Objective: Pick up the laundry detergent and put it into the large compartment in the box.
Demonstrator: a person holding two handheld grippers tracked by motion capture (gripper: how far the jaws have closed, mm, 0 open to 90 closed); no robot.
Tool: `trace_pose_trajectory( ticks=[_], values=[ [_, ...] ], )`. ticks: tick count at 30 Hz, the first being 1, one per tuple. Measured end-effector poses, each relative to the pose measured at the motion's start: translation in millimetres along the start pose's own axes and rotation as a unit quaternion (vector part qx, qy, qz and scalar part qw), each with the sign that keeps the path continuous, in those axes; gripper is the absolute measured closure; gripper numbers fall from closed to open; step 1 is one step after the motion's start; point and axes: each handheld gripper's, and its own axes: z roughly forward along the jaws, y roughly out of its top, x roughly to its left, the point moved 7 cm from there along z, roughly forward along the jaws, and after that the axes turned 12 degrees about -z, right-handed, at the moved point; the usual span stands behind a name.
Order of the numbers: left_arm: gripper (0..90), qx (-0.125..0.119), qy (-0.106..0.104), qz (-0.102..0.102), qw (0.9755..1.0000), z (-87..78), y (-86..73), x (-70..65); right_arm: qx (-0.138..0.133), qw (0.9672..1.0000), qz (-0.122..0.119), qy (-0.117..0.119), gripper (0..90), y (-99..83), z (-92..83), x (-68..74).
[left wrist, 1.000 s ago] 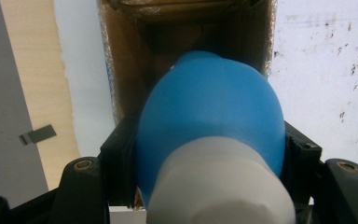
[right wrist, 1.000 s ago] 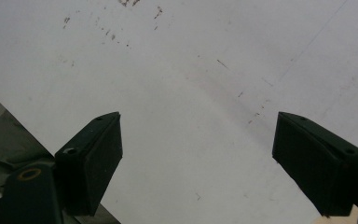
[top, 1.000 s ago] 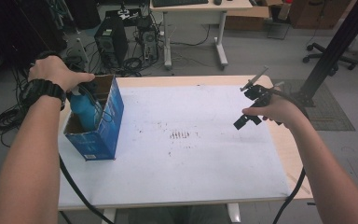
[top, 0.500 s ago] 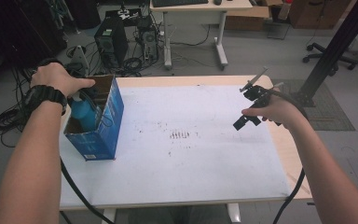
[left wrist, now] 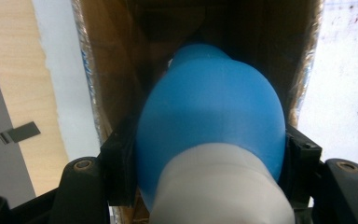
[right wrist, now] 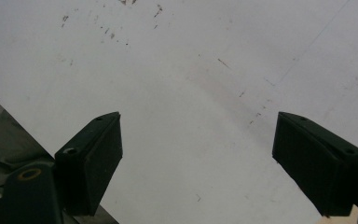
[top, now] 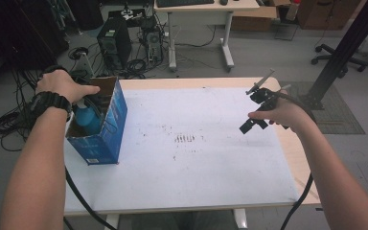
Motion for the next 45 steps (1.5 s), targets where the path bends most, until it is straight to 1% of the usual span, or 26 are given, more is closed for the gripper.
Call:
trace_pose_trajectory(
  ticks=[8,26,40,45],
  values=[
    [37.0,0.011,0.000,0.001,0.9999,8.3,-1.0,0.2,-0.001,1.0000,0.002,-0.001,16.1,-1.5,-0.8,-1.4],
    [37.0,0.023,0.003,0.003,0.9997,27.4,-2.0,2.8,0.000,1.0000,0.003,-0.002,16.1,-3.6,1.4,-3.1],
    [37.0,0.013,0.004,0.005,0.9999,29.5,0.8,2.0,0.000,1.0000,0.004,-0.001,16.0,-3.3,1.8,-2.7],
    [37.0,0.005,0.004,0.005,1.0000,30.4,3.2,1.5,0.000,1.0000,0.003,0.000,16.0,-3.4,2.6,-2.6]
  ],
)
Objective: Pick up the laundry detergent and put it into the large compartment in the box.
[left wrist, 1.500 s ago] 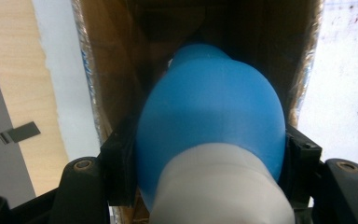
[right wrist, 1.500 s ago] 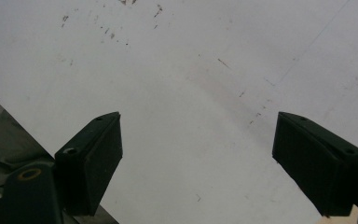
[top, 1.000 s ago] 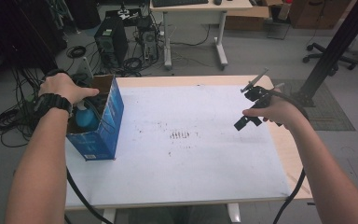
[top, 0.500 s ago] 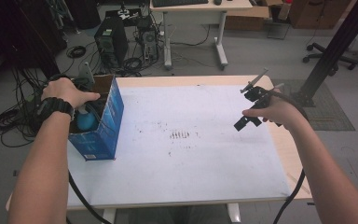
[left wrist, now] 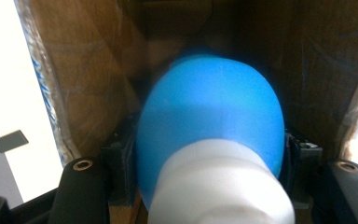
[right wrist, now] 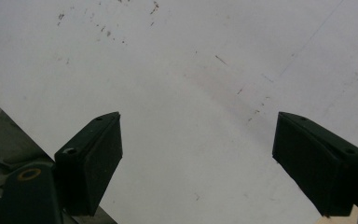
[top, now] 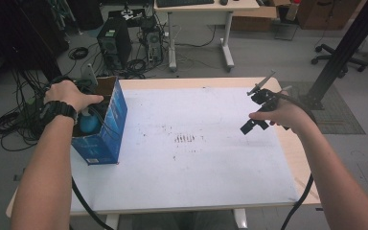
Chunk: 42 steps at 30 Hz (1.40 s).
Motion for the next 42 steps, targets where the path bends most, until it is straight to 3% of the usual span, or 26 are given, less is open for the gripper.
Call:
trace_pose_trajectory(
  ticks=[24,36,42],
  values=[
    [36.3,-0.005,-0.004,0.001,1.0000,2.9,1.2,-4.1,-0.003,1.0000,0.001,0.002,16.1,-2.0,-0.5,0.3],
    [25.8,-0.005,-0.007,-0.004,1.0000,6.2,-0.1,-1.4,0.001,1.0000,0.004,0.003,16.0,-3.7,1.7,-2.5],
    [24.8,-0.008,-0.008,-0.002,0.9999,5.8,-1.1,-1.5,0.001,1.0000,0.002,0.005,15.9,0.0,4.0,-1.0]
  ],
)
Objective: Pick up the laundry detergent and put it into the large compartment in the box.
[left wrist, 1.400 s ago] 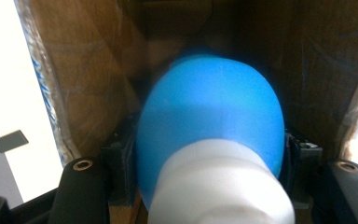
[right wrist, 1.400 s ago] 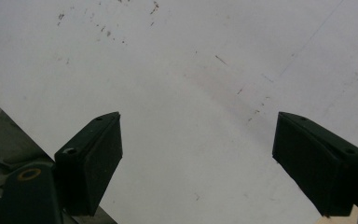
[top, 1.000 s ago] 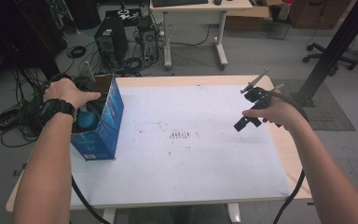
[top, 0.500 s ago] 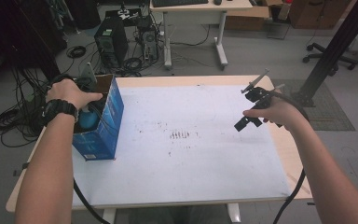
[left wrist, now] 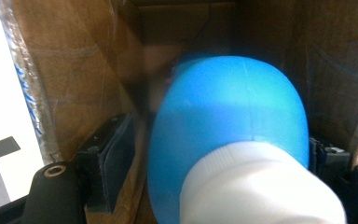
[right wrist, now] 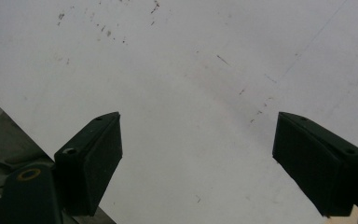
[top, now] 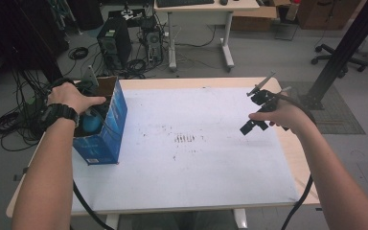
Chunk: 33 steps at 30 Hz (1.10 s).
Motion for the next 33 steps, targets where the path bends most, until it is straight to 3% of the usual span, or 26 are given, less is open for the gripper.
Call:
trace_pose_trajectory(
  ticks=[7,23,33],
  values=[
    [24.3,-0.001,-0.001,0.005,1.0000,-0.7,-1.4,-0.6,0.001,1.0000,0.002,0.000,15.9,-0.1,0.1,-0.4],
    [24.3,0.001,-0.008,-0.008,0.9999,-6.0,-3.4,0.6,0.001,1.0000,0.000,0.000,16.0,1.1,0.2,1.0],
    [24.8,-0.004,-0.002,-0.006,1.0000,-10.6,-3.7,-0.1,0.002,1.0000,0.000,0.001,16.0,1.6,1.2,1.6]
  ],
)
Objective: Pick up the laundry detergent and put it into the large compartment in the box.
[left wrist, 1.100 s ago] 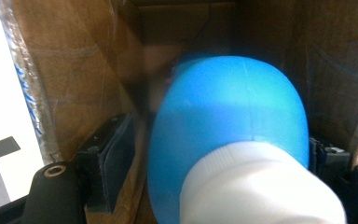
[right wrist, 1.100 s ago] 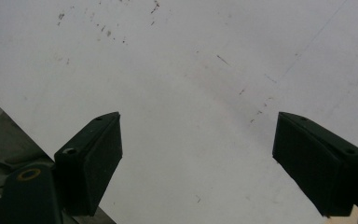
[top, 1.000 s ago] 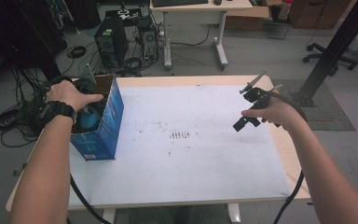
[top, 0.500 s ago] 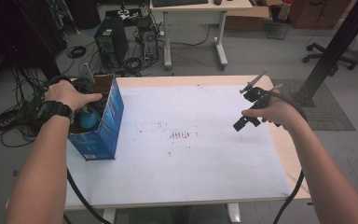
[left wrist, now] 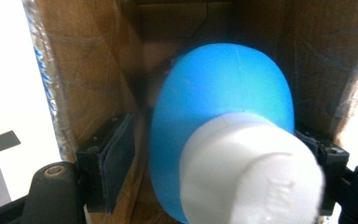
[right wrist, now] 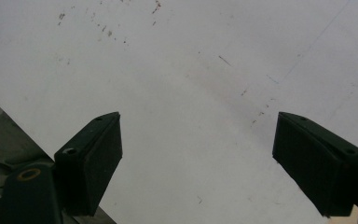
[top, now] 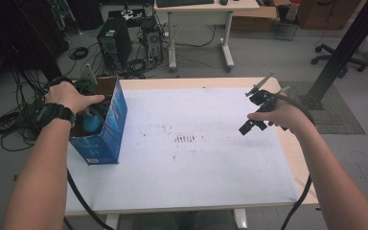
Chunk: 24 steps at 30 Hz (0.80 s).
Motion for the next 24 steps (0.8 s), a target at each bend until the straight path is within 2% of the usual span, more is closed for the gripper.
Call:
trace_pose_trajectory(
  ticks=[5,8,11,17,24],
  values=[
    [24.8,-0.002,0.006,0.002,1.0000,-7.0,-0.2,-1.4,0.000,1.0000,-0.001,0.000,15.9,0.7,0.4,0.3],
    [22.4,-0.007,0.000,0.001,1.0000,-11.8,0.1,-3.9,0.000,1.0000,0.000,0.001,15.9,1.0,0.5,0.4],
    [22.2,-0.004,0.009,-0.001,0.9999,-13.9,-0.2,-3.9,0.001,1.0000,-0.001,0.000,15.9,0.9,1.1,0.5],
    [22.3,-0.009,0.015,-0.003,0.9998,-17.6,0.4,-5.1,0.001,1.0000,0.000,0.000,15.9,0.2,0.6,0.5],
    [22.4,-0.018,0.016,0.001,0.9997,-31.5,0.7,-11.1,0.000,1.0000,0.000,0.000,15.9,-0.3,0.2,-0.4]
  ],
)
